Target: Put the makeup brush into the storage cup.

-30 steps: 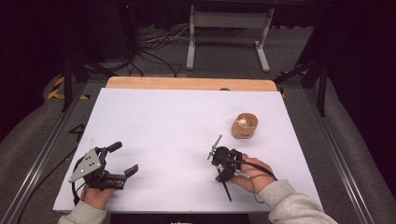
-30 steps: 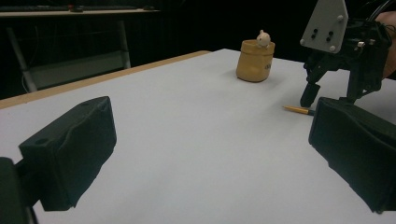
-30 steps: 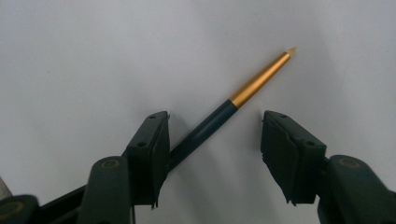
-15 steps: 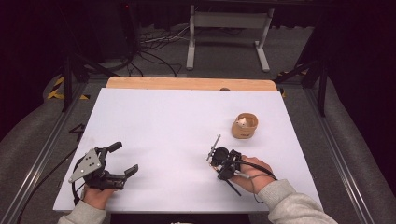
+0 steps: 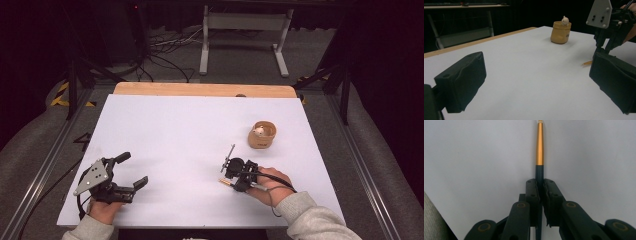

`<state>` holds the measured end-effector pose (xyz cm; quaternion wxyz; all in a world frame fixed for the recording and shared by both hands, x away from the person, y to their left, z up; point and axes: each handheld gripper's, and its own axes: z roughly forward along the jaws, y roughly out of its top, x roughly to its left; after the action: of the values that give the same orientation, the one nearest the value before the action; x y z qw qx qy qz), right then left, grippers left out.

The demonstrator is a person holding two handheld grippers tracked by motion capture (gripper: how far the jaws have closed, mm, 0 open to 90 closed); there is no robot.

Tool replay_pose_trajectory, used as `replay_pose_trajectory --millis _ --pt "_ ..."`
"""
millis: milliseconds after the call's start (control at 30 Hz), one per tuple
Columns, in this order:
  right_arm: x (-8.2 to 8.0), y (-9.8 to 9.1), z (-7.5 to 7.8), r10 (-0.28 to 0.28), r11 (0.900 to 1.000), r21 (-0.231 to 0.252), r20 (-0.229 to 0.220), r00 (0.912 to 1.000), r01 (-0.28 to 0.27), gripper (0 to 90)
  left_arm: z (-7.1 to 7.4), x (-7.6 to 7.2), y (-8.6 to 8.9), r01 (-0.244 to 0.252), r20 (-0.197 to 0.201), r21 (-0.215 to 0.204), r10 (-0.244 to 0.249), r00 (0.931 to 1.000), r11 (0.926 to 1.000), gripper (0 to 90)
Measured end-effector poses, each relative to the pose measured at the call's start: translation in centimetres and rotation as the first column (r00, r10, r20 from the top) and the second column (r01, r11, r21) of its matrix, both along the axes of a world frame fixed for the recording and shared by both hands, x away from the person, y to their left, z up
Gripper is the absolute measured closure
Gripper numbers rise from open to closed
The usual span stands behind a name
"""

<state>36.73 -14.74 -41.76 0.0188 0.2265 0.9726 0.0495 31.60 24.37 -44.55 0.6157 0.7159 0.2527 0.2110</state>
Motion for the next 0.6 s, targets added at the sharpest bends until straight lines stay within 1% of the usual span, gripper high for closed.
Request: replay_pose_trajectory --millis 133,267,467,567,600 --pt "0.0 -0.1 0.6 -0.002 0.9998 0.022 0.014 0.9999 0.002 83.0 0.0 0.0 0.0 0.002 0.0 0.004 -0.002 1.0 1.0 1.4" --pt "0.0 -0.4 1.6 0.0 0.9983 0.058 0.044 0.999 -0.003 83.0 0.0 0.0 0.0 0.003 0.001 0.005 -0.003 1.0 1.0 1.1" --pt "0.0 -0.8 2.6 -0.008 0.9936 0.113 0.084 0.9964 -0.001 83.0 0.0 0.0 0.0 -0.003 0.004 0.004 0.003 1.0 1.0 0.4" --pt "-0.1 -1.1 3.2 -0.015 0.9885 0.151 0.11 0.9939 -0.002 83.0 0.0 0.0 0.0 -0.003 0.005 0.003 0.003 1.0 1.0 0.2" --pt "-0.1 -1.1 3.2 -0.015 0.9885 0.151 0.11 0.9939 -0.002 83.0 0.0 0.0 0.0 -0.004 0.005 0.003 0.004 1.0 1.0 0.2"
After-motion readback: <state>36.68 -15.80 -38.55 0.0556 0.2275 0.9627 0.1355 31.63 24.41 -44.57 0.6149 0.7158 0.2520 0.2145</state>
